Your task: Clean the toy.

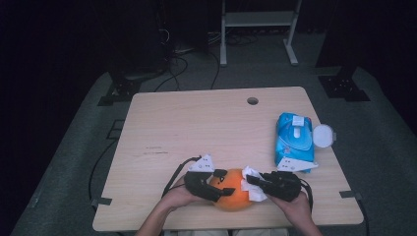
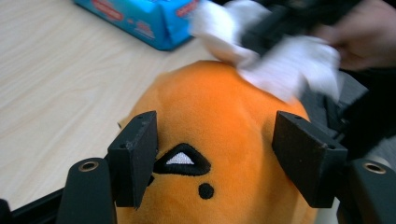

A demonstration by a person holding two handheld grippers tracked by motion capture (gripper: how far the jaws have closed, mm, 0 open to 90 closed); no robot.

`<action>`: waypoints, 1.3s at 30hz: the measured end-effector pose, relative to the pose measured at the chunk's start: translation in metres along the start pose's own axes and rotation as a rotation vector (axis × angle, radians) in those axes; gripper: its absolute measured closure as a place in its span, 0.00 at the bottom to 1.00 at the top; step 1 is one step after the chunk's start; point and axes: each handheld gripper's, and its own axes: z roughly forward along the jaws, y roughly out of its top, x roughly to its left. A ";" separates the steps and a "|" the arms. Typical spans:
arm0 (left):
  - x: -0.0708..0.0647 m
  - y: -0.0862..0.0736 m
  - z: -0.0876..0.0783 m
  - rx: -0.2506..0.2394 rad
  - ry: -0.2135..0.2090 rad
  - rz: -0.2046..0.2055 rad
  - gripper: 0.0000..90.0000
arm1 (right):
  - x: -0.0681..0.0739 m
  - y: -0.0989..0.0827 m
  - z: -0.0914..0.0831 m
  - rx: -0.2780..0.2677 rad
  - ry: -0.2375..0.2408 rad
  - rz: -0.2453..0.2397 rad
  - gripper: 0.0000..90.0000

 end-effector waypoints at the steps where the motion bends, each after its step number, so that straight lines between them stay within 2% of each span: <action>1: 0.000 0.001 0.000 0.002 -0.005 0.007 0.35 | -0.002 -0.002 0.001 0.008 0.005 0.007 0.85; 3: -0.001 0.004 -0.002 -0.008 -0.020 0.018 0.32 | 0.000 -0.004 0.002 0.025 0.021 0.006 0.85; 5: -0.002 0.007 -0.003 -0.037 -0.007 0.023 0.29 | 0.002 -0.007 0.003 0.049 0.042 -0.011 0.85; 7: -0.003 0.009 -0.001 -0.054 0.004 0.020 0.26 | 0.005 -0.009 0.002 0.057 0.100 -0.018 0.85; 9: -0.005 0.010 0.006 -0.032 0.023 0.040 0.23 | 0.008 -0.009 0.001 0.060 0.107 -0.033 0.85; 12: -0.005 0.006 0.016 -0.005 0.023 0.033 0.21 | 0.005 -0.010 -0.004 0.046 0.102 -0.037 0.85; 15: -0.006 0.003 0.021 0.016 0.010 0.012 0.24 | -0.004 -0.010 -0.014 0.014 0.097 0.009 0.85; 16: -0.007 0.004 0.022 0.029 0.025 0.013 0.30 | -0.008 -0.011 -0.018 0.005 0.091 0.018 0.85; 17: -0.010 0.005 0.023 0.050 0.038 0.022 0.36 | -0.012 -0.011 -0.020 -0.003 0.083 0.029 0.85; 19: -0.013 0.007 0.024 0.058 0.067 0.037 0.46 | -0.021 -0.012 -0.028 -0.014 0.045 0.050 0.85; 21: -0.017 0.010 0.023 0.033 0.106 0.059 0.52 | -0.027 -0.013 -0.032 -0.012 -0.007 0.035 0.85; 23: -0.018 0.011 0.021 0.010 0.120 0.071 0.57 | -0.032 -0.013 -0.035 -0.008 -0.050 0.025 0.84; 25: -0.017 0.013 0.017 -0.022 0.135 0.053 0.57 | -0.036 -0.014 -0.037 0.018 -0.117 -0.010 0.84; 27: -0.013 0.015 0.010 -0.039 0.183 0.059 0.57 | -0.040 -0.016 -0.039 0.032 -0.146 -0.014 0.84; 29: -0.008 0.014 0.005 -0.065 0.211 0.037 0.57 | -0.041 -0.018 -0.038 0.052 -0.183 -0.041 0.83; 31: -0.003 0.013 0.002 -0.076 0.226 0.021 0.57 | -0.044 -0.019 -0.037 0.066 -0.202 -0.052 0.82; 35: 0.002 0.012 0.000 -0.083 0.255 0.017 0.56 | -0.051 -0.023 -0.037 0.093 -0.248 -0.068 0.77; 39: 0.006 0.014 -0.003 -0.106 0.269 0.010 0.55 | -0.060 -0.029 -0.039 0.114 -0.275 -0.050 0.67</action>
